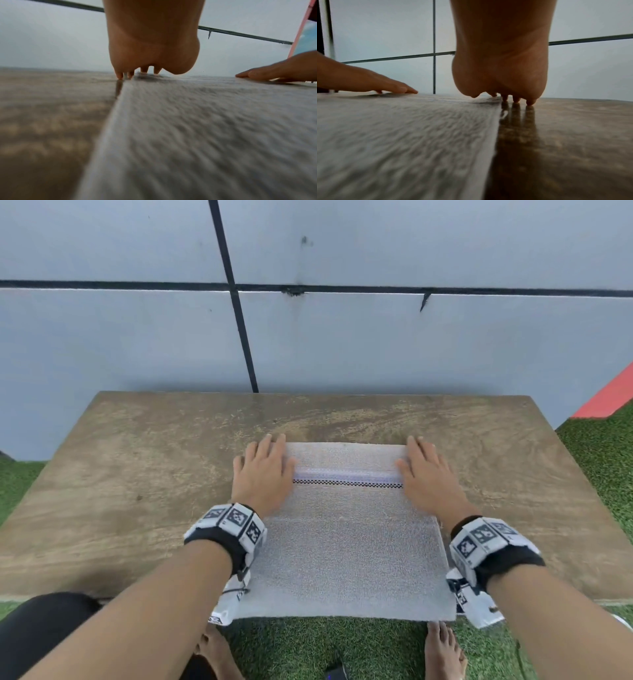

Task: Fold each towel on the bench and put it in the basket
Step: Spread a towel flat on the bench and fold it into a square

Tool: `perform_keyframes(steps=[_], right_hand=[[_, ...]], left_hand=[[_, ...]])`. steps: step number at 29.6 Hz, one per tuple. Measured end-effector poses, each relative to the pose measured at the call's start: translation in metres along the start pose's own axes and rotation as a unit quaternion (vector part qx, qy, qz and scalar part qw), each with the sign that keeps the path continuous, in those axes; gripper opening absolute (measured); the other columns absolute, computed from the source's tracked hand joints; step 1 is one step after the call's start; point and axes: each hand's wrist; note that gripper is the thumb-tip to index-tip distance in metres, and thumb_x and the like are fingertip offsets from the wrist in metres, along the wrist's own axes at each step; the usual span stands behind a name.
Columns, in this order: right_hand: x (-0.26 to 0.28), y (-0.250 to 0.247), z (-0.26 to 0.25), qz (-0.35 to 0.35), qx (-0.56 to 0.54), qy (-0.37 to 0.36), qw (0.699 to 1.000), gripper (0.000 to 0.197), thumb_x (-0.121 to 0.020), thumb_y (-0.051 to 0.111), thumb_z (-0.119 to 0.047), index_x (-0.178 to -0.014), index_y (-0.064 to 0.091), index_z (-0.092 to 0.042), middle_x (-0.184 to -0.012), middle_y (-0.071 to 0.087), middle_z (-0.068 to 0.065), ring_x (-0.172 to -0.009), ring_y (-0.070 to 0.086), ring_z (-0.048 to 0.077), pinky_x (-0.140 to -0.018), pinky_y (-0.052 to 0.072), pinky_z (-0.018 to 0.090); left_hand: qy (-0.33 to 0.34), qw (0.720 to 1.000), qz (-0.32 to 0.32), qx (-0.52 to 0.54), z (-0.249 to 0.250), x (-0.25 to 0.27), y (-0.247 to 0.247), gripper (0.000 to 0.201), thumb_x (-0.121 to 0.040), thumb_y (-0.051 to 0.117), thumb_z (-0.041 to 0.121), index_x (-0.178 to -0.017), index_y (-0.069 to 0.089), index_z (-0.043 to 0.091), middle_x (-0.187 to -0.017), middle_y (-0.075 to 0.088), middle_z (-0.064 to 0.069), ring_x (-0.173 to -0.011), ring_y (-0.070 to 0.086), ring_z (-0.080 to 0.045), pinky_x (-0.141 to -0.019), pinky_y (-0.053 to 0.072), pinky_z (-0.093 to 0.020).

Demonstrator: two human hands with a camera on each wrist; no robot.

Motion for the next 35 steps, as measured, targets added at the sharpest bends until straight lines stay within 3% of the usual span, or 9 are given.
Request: perform_keyframes(steps=[4, 7, 11, 16, 21, 24, 26, 29, 35], right_hand=[[-0.022, -0.012, 0.012, 0.083, -0.040, 0.002, 0.996, 0.031, -0.102, 0.042, -0.027, -0.122, 0.061, -0.011, -0.124, 0.057, 0.015, -0.119, 0.047, 0.034, -0.102, 0.038, 0.045], [-0.026, -0.018, 0.010, 0.122, -0.097, -0.016, 0.988, 0.005, -0.095, 0.057, -0.018, -0.092, 0.061, -0.019, -0.095, 0.063, 0.004, -0.094, 0.056, 0.027, -0.080, 0.044, 0.038], [-0.025, -0.019, 0.011, 0.113, -0.103, -0.021, 0.988, 0.018, -0.093, 0.062, -0.020, -0.080, 0.055, -0.030, -0.087, 0.059, -0.003, -0.088, 0.056, 0.023, -0.075, 0.041, 0.033], [-0.026, -0.021, 0.010, 0.077, -0.119, -0.012, 0.990, 0.014, -0.096, 0.061, -0.021, -0.083, 0.057, -0.025, -0.088, 0.055, -0.005, -0.091, 0.054, 0.022, -0.075, 0.036, 0.030], [-0.023, -0.029, 0.003, 0.048, -0.172, -0.004, 0.984, 0.012, -0.098, 0.061, -0.025, -0.091, 0.062, -0.016, -0.083, 0.062, -0.001, -0.076, 0.054, 0.016, -0.065, 0.040, 0.028], [-0.023, -0.030, 0.004, 0.027, -0.173, 0.005, 0.985, 0.014, -0.098, 0.063, -0.028, -0.091, 0.062, -0.016, -0.084, 0.065, 0.000, -0.072, 0.055, 0.014, -0.059, 0.040, 0.025], [-0.024, -0.031, 0.006, 0.021, -0.179, 0.000, 0.984, 0.013, -0.096, 0.065, -0.030, -0.090, 0.064, -0.018, -0.085, 0.068, 0.000, -0.076, 0.059, 0.016, -0.063, 0.043, 0.026], [-0.023, -0.031, 0.006, 0.014, -0.185, 0.000, 0.983, 0.014, -0.096, 0.066, -0.031, -0.089, 0.065, -0.019, -0.083, 0.068, 0.000, -0.074, 0.059, 0.015, -0.061, 0.042, 0.025], [-0.017, -0.034, 0.002, 0.027, -0.201, -0.009, 0.979, 0.017, -0.097, 0.063, -0.034, -0.088, 0.065, -0.019, -0.071, 0.062, 0.000, -0.060, 0.049, 0.011, -0.056, 0.036, 0.022]], left_hand=[[0.008, 0.999, -0.013, 0.033, -0.013, -0.021, -0.021, 0.034, -0.104, 0.034, 0.034, -0.121, 0.061, 0.020, -0.122, 0.056, -0.003, -0.116, 0.049, -0.025, -0.103, 0.039, -0.047], [-0.023, 0.991, -0.042, 0.123, -0.014, -0.030, -0.035, 0.013, -0.099, 0.052, 0.027, -0.092, 0.061, 0.019, -0.099, 0.062, 0.000, -0.088, 0.060, -0.021, -0.085, 0.052, -0.044], [-0.035, 0.984, -0.056, 0.165, -0.018, -0.031, -0.043, 0.014, -0.093, 0.066, 0.027, -0.094, 0.060, 0.015, -0.094, 0.060, 0.002, -0.084, 0.059, -0.017, -0.065, 0.047, -0.030], [-0.027, 0.986, -0.052, 0.156, -0.027, -0.032, -0.046, 0.022, -0.088, 0.074, 0.027, -0.101, 0.061, 0.014, -0.095, 0.058, 0.004, -0.085, 0.054, -0.014, -0.059, 0.036, -0.020], [-0.011, 0.987, -0.084, 0.138, -0.022, -0.032, -0.051, 0.022, -0.087, 0.073, 0.026, -0.086, 0.068, 0.004, -0.082, 0.063, -0.005, -0.071, 0.054, -0.017, -0.055, 0.037, -0.024], [-0.021, 0.981, -0.112, 0.154, -0.022, -0.032, -0.053, 0.040, -0.090, 0.066, 0.024, -0.061, 0.046, 0.006, -0.057, 0.040, -0.004, -0.052, 0.035, -0.016, -0.048, 0.027, -0.025], [-0.017, 0.980, -0.125, 0.157, -0.021, -0.034, -0.056, 0.043, -0.095, 0.058, 0.026, -0.062, 0.036, 0.012, -0.055, 0.028, 0.000, -0.050, 0.026, -0.016, -0.051, 0.023, -0.025], [-0.006, 0.977, -0.156, 0.146, -0.019, -0.035, -0.060, 0.040, -0.099, 0.051, 0.030, -0.064, 0.050, 0.013, -0.056, 0.035, 0.000, -0.051, 0.030, -0.016, -0.055, 0.029, -0.025], [0.019, 0.972, -0.200, 0.126, -0.016, -0.032, -0.064, 0.031, -0.100, 0.050, 0.029, -0.091, 0.077, 0.015, -0.067, 0.055, -0.006, -0.060, 0.041, -0.018, -0.057, 0.036, -0.026]])
Point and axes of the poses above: each hand's wrist, its own x-axis away from the middle knuckle, its own y-axis out of the palm, z = x × y
